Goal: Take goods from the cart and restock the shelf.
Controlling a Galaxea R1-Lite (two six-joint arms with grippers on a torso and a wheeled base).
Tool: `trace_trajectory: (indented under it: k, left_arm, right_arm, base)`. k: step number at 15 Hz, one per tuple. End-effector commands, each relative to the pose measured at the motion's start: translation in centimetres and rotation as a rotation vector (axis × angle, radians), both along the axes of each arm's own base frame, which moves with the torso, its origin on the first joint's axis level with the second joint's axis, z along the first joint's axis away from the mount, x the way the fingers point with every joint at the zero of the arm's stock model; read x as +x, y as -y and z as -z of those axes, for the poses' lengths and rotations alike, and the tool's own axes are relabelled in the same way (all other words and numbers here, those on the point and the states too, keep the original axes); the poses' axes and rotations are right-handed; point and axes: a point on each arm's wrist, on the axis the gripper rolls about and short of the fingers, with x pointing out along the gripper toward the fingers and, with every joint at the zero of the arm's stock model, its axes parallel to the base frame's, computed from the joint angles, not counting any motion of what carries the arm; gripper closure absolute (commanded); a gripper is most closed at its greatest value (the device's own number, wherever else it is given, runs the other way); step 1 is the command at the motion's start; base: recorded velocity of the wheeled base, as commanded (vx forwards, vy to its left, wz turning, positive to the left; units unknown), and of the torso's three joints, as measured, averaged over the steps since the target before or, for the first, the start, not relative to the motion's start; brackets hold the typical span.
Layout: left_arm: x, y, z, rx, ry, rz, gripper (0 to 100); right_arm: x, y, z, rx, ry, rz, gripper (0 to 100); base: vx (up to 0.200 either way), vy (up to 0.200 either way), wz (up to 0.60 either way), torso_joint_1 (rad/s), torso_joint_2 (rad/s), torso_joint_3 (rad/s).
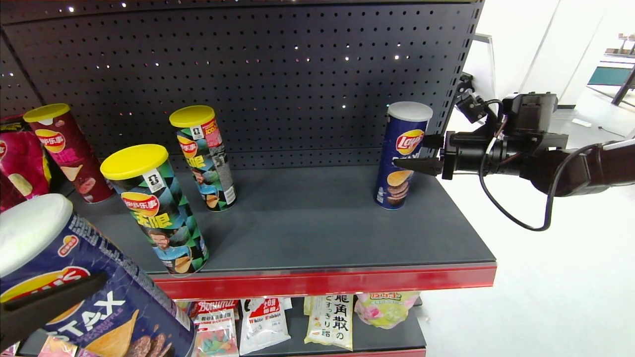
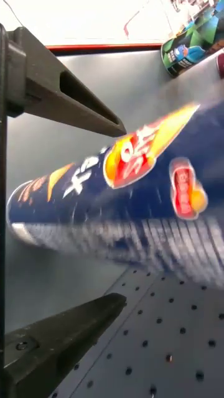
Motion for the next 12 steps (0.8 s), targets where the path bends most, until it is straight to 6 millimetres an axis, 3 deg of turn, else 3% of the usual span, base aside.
trace_trajectory:
  k: [1, 10, 11, 12]
  left_arm:
    - [0.0, 0.0, 0.0, 0.000, -0.001, 0.000, 100]
    - [-0.1, 0.0, 0.0, -0.001, 0.002, 0.000, 100]
    - [-0.1, 0.0, 0.0, -0.001, 0.002, 0.000, 100]
    - [-0.1, 0.0, 0.0, -0.001, 0.002, 0.000, 100]
  right_arm:
    - [0.0, -0.3, 0.1, 0.000, -0.001, -0.005, 0]
    - [-0.3, -1.8, 0.1, -0.002, 0.000, -0.039, 0]
    - [-0.3, -1.9, 0.0, -0.002, 0.002, -0.041, 100]
    - [-0.5, -1.9, 0.1, -0.003, -0.005, -0.039, 100]
  base:
    - [0.000, 0.000, 0.00, 0.000, 0.00, 0.000]
    - [0.000, 0.000, 0.00, 0.000, 0.00, 0.000]
    - [0.000, 0.000, 0.00, 0.000, 0.00, 0.000]
    - [0.000, 0.000, 0.00, 0.000, 0.00, 0.000]
